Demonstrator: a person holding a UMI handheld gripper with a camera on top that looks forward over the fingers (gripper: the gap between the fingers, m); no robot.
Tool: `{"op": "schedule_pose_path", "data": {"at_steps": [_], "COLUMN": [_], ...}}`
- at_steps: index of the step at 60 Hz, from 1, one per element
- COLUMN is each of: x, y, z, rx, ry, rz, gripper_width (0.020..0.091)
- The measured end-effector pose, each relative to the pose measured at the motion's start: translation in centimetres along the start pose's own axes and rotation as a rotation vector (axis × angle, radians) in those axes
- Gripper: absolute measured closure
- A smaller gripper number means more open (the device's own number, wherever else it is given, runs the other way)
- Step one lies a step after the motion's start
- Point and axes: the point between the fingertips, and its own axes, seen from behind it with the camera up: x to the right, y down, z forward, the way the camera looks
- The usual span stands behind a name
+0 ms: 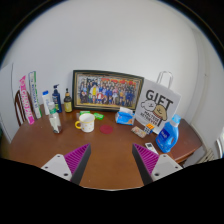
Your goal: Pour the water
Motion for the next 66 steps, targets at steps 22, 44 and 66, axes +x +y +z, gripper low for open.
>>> {"op": "schedule_pose_path", "data": {"at_steps": [22,44,66], "x": [-15.2,-33.0,-36.3], "y": [0.0,-3.9,-2.8], "z": [4.1,17.8,29.0], "rx": [0.025,0.156,0.179], "ry": [-0.226,-0.309,-0.25], "rz": [-0.041,0.027,0.019], "gripper_width": [0.0247,0.0249,0.0489]}}
